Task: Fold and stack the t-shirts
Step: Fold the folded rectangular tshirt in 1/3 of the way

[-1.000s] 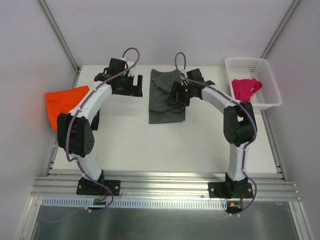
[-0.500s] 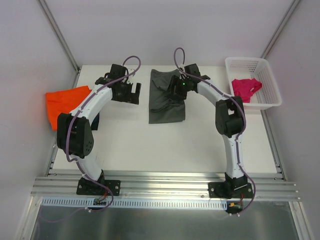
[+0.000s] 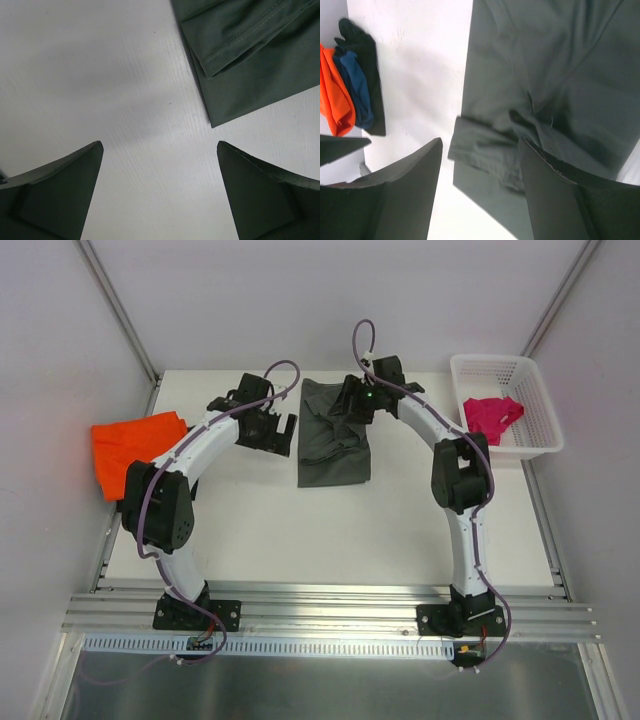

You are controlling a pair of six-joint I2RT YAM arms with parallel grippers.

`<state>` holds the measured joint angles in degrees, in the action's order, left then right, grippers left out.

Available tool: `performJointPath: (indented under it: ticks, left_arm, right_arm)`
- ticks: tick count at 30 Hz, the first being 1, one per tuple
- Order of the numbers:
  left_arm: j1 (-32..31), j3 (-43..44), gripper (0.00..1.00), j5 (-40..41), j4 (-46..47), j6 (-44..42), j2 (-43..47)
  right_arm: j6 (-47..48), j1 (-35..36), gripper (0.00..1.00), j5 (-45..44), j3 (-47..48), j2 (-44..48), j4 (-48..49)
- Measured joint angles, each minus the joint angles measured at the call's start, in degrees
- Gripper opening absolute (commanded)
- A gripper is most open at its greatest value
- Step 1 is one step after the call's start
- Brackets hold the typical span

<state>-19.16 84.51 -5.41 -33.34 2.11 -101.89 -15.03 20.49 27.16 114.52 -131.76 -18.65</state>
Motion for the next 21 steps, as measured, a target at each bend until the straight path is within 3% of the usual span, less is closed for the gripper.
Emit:
performJointPath:
  ticks: [10,21]
  left_arm:
    - [0.9,2.08,0.99,1.68,0.02,0.31,-0.02]
    - [4.94,2.14,0.99,7.02,0.0,1.46,0.13]
  right_arm:
    - [-1.27,1.7,0.66,3.8,-13.49,8.61,-1.31]
    - [-2.4,6.16,0.66,5.27,-17.84,10.1,-1.49]
